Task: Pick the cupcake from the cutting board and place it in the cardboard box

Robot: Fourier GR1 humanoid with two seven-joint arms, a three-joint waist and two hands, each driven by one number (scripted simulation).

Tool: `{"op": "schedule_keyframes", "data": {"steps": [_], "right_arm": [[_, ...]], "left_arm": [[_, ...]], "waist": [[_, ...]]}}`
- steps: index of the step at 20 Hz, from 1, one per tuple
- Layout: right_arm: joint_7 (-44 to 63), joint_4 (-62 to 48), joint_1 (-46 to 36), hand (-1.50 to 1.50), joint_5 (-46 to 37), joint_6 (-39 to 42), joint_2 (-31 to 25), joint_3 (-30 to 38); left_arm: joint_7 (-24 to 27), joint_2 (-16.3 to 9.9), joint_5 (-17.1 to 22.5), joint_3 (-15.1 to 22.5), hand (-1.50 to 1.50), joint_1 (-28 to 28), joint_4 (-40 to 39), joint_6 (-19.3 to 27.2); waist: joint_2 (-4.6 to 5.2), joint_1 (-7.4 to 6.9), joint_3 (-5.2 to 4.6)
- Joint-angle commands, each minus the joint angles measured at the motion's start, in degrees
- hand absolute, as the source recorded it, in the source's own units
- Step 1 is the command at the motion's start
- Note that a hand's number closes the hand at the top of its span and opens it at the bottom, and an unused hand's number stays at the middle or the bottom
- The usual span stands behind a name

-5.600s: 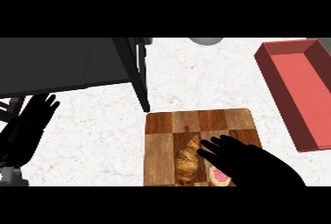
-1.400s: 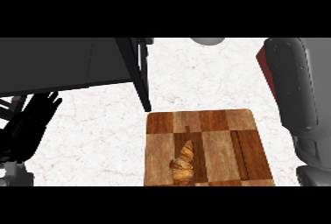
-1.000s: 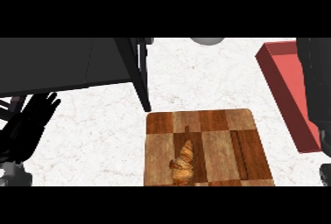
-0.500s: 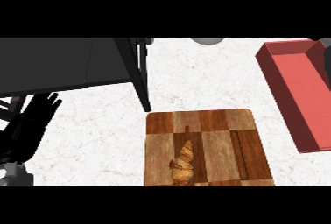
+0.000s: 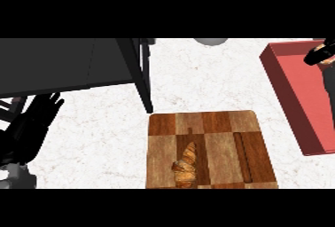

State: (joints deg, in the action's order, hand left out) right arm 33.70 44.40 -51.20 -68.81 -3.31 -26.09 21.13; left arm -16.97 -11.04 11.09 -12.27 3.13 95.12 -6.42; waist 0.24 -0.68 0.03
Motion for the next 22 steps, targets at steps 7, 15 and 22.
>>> {"op": "schedule_keyframes", "data": {"steps": [7, 15, 22], "right_arm": [[-6.7, -3.4, 6.7, -1.50, 6.9, -8.3, 4.9, 2.7], [-14.6, 3.4, 5.4, -1.50, 18.7, -21.6, 2.4, 13.5], [-15.7, 16.7, 13.0, -1.50, 28.6, -21.7, 3.7, 17.6]], "left_arm": [[-1.0, 0.6, -0.4, 0.5, 0.00, -1.2, 1.1, 0.1], [0.2, 0.0, 1.1, -1.4, 0.00, -1.4, 0.5, -0.4], [0.9, 1.3, -1.9, 0.3, 0.00, -1.1, 0.2, 1.4]], "waist": [[-0.23, 0.22, 0.00], [-0.31, 0.59, 0.06], [-0.47, 1.30, -0.02]]}}
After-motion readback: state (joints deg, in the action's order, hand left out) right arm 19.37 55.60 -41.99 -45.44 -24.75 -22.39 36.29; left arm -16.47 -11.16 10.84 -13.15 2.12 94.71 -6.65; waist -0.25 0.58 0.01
